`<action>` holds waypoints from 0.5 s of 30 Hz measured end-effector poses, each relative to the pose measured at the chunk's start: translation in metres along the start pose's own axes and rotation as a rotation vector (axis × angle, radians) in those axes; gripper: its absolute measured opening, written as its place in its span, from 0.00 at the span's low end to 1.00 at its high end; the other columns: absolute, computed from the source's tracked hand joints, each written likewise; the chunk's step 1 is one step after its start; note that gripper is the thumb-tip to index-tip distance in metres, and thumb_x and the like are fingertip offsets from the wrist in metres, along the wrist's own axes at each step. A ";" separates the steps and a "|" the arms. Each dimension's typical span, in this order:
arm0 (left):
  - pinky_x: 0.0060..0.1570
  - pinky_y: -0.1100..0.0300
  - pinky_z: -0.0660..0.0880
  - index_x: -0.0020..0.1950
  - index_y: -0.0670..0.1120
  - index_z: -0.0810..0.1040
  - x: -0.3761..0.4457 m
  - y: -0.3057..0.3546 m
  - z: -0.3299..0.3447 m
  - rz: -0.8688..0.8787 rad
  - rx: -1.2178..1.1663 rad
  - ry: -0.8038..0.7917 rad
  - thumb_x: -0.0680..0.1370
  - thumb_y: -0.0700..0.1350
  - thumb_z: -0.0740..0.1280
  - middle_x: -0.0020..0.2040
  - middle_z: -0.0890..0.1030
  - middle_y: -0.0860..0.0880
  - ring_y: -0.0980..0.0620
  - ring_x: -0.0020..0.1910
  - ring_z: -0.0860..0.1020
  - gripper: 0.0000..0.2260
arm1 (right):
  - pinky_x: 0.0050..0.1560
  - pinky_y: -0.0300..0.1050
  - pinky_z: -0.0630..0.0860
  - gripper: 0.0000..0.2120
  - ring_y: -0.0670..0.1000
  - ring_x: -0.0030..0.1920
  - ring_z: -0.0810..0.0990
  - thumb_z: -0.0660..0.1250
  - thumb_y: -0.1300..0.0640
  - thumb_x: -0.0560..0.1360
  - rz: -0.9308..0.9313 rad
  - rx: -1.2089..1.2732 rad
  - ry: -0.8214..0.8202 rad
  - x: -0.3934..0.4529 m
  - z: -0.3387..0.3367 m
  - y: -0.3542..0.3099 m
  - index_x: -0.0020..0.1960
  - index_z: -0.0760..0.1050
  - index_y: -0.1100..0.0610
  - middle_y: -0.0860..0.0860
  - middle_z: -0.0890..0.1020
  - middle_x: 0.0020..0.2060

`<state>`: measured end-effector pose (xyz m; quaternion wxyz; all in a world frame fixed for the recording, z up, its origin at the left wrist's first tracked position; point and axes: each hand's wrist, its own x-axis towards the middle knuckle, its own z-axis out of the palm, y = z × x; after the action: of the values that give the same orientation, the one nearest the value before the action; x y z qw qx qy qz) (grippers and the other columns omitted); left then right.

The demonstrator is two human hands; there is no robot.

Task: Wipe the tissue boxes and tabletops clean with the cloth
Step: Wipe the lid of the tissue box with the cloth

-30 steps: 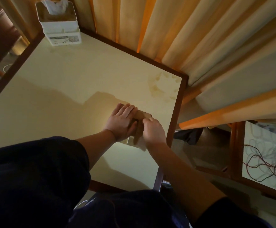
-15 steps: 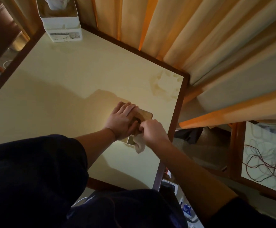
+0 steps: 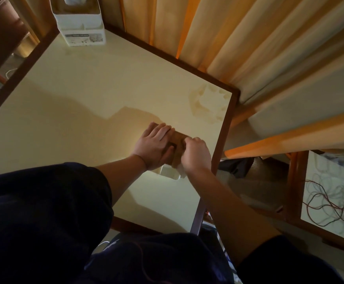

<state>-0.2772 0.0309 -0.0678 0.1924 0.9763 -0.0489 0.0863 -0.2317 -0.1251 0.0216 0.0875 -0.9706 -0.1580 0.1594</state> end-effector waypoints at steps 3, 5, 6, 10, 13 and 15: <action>0.80 0.41 0.55 0.77 0.43 0.71 0.000 0.000 0.000 -0.016 -0.021 -0.006 0.83 0.58 0.56 0.72 0.75 0.44 0.40 0.75 0.70 0.28 | 0.59 0.51 0.76 0.10 0.56 0.58 0.76 0.64 0.56 0.82 -0.074 0.046 -0.058 -0.022 0.005 0.004 0.60 0.78 0.57 0.55 0.79 0.54; 0.80 0.41 0.55 0.78 0.43 0.70 -0.001 -0.001 0.001 -0.018 -0.022 -0.009 0.83 0.58 0.56 0.73 0.75 0.44 0.41 0.75 0.69 0.28 | 0.57 0.50 0.76 0.10 0.55 0.56 0.75 0.67 0.53 0.81 -0.124 0.073 -0.095 -0.037 0.010 0.007 0.57 0.79 0.58 0.55 0.80 0.52; 0.80 0.41 0.56 0.78 0.43 0.71 -0.001 -0.001 0.001 -0.013 -0.020 -0.004 0.83 0.58 0.56 0.73 0.75 0.44 0.41 0.75 0.70 0.28 | 0.54 0.48 0.76 0.09 0.55 0.54 0.76 0.69 0.53 0.80 -0.152 0.071 -0.092 -0.043 0.014 0.009 0.54 0.80 0.59 0.55 0.80 0.50; 0.79 0.40 0.59 0.77 0.42 0.71 -0.002 -0.001 0.001 0.000 -0.016 0.009 0.83 0.58 0.58 0.72 0.75 0.43 0.40 0.74 0.71 0.28 | 0.46 0.46 0.72 0.15 0.56 0.51 0.77 0.63 0.51 0.82 -0.168 0.096 -0.146 -0.048 0.014 0.013 0.50 0.82 0.60 0.56 0.82 0.46; 0.80 0.41 0.57 0.77 0.43 0.71 -0.001 0.000 -0.001 -0.018 -0.031 -0.006 0.82 0.59 0.58 0.73 0.75 0.44 0.41 0.75 0.70 0.29 | 0.50 0.49 0.74 0.20 0.55 0.52 0.75 0.58 0.47 0.80 -0.156 0.060 -0.244 -0.036 -0.001 0.009 0.52 0.83 0.59 0.56 0.82 0.47; 0.80 0.40 0.57 0.77 0.43 0.71 -0.001 0.000 -0.002 -0.020 -0.024 -0.010 0.81 0.59 0.59 0.72 0.75 0.44 0.40 0.75 0.70 0.29 | 0.50 0.49 0.74 0.18 0.55 0.54 0.75 0.60 0.49 0.79 -0.145 0.067 -0.224 -0.027 -0.004 0.009 0.54 0.84 0.58 0.55 0.83 0.48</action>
<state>-0.2785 0.0313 -0.0664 0.2048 0.9747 -0.0413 0.0792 -0.2515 -0.1433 0.0311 0.1132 -0.9292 -0.2313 0.2651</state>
